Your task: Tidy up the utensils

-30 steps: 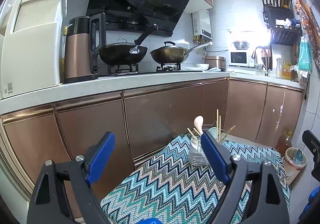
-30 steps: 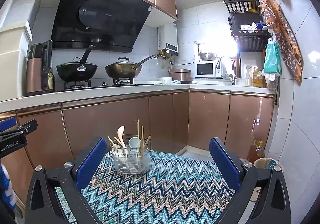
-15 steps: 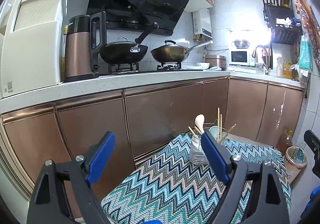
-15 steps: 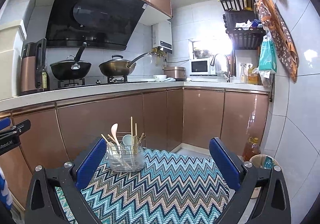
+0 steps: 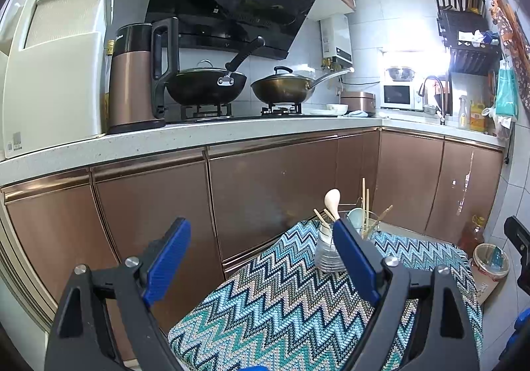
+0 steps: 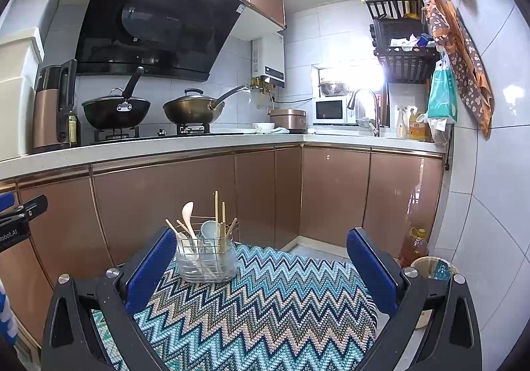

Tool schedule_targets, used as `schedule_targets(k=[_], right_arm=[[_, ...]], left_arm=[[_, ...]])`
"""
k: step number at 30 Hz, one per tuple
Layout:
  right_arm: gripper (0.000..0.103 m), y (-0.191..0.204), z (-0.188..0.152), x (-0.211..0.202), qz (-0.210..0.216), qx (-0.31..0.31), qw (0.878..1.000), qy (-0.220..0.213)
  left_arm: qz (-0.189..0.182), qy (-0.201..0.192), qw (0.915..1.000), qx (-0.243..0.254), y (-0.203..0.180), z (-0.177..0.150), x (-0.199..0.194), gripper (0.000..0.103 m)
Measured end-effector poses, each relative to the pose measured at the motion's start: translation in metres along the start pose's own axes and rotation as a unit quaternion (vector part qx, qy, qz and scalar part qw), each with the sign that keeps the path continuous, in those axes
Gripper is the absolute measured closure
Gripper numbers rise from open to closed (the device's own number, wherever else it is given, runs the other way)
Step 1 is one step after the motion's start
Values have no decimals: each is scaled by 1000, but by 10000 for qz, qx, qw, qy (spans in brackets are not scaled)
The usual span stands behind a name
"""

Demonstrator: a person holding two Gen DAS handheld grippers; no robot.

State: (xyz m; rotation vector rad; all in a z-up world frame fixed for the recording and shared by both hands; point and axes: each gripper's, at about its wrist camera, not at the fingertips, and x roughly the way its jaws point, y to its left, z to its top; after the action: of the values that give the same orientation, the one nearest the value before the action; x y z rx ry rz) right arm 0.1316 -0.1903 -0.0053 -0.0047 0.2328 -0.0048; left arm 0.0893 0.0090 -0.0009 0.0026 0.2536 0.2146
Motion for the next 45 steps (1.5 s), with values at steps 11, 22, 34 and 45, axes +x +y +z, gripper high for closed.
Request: schedule_targets(k=[11, 22, 34, 45], right_arm=[[0, 0, 0, -2, -13, -23, 10000, -2], [0, -1, -1, -3, -19, -25, 10000, 7], [0, 0, -4, -2, -11, -39, 10000, 79], [0, -4, -6, 0, -6, -46, 9999, 147]], left_arm=[[9, -27, 10000, -15, 3, -2, -2, 16], [19, -42, 10000, -10, 3, -1, -3, 16], [39, -33, 10000, -34, 6, -1, -4, 16], [22, -22, 10000, 26, 0, -4, -3, 16]])
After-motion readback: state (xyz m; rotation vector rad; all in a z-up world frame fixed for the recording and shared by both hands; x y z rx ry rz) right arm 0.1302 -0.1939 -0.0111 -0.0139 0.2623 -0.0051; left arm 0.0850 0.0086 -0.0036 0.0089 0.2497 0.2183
